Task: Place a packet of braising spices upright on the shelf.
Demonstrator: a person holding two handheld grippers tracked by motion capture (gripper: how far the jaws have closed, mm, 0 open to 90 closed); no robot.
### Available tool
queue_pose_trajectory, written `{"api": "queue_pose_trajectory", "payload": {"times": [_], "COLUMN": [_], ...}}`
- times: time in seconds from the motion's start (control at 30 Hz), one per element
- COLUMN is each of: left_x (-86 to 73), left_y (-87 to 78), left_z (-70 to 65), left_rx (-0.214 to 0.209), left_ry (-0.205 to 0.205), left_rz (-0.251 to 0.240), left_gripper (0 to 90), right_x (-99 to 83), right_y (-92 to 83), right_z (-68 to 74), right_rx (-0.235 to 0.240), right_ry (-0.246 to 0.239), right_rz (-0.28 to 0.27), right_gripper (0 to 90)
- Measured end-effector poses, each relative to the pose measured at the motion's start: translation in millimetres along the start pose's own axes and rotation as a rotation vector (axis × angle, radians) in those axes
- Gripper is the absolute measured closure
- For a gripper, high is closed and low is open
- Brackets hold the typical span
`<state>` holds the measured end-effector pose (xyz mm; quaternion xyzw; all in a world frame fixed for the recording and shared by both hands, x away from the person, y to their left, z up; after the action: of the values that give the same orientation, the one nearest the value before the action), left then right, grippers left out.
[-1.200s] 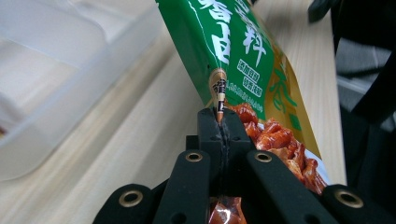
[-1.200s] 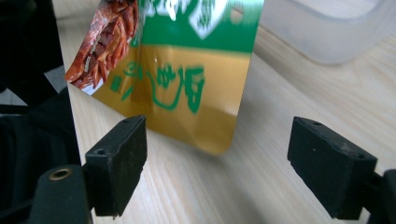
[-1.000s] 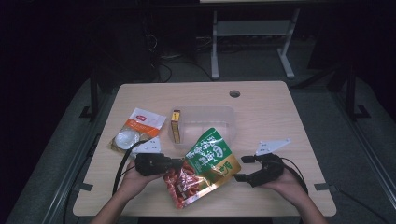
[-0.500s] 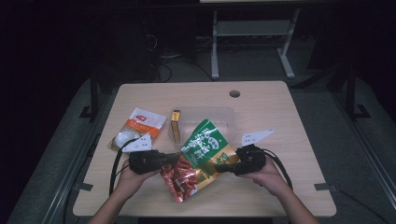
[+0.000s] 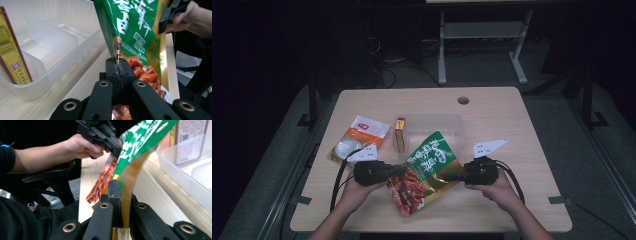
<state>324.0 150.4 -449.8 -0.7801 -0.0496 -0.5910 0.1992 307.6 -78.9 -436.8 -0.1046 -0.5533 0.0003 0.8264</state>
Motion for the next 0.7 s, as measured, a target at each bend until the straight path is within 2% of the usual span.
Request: {"api": "queue_pose_trajectory", "payload": {"times": [0.03, 0.1, 0.13, 0.33, 0.43, 0.57, 0.63, 0.7], "left_x": [-0.8, -2.0, -2.2, -5.3, -5.4, -5.5, -5.4, -4.7], "left_y": [0.9, 2.7, 3.6, 9.6, 11.8, 9.4, 6.1, 3.3], "left_z": [-0.3, 0.2, -0.6, -3.6, -3.5, 2.2, 4.0, 3.5], "left_rx": [-0.005, -0.023, -0.024, -0.022, -0.006, 0.061, 0.077, 0.096], "left_ry": [-0.013, -0.009, -0.014, 0.023, 0.031, 0.084, 0.099, 0.086], "left_rz": [0.000, 0.005, 0.003, 0.029, 0.039, 0.061, 0.062, 0.053], "left_gripper": [89.1, 88.7, 88.3, 78.8, 67.7, 39.8, 34.4, 28.1], "right_x": [1.1, 3.3, 5.5, 21.0, 24.5, 28.6, 32.0, 36.5], "right_y": [-0.4, -1.5, -2.2, -1.0, 4.0, 5.0, 2.2, -2.0], "right_z": [1.2, 3.0, 5.3, 12.9, 17.1, 21.5, 24.0, 25.7], "right_rx": [0.013, 0.030, 0.052, 0.110, 0.138, 0.158, 0.167, 0.162], "right_ry": [0.007, 0.017, 0.037, 0.027, 0.025, 0.025, 0.021, 0.007], "right_rz": [0.000, -0.009, -0.019, -0.055, -0.056, -0.072, -0.087, -0.101], "right_gripper": [89.8, 89.9, 90.0, 90.0, 90.0, 90.0, 90.0, 90.0]}}
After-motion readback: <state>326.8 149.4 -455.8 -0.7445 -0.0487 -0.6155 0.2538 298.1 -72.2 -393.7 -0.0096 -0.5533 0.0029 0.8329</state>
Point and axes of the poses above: each handheld gripper's, and its own axes: y roughly forward along the jaws, x roughly out of its top, z roughly to its left, the point moved 7 cm from there along y, roughly forward along the jaws, and after that the axes turned 11 degrees about -z, right-handed, at the moved point
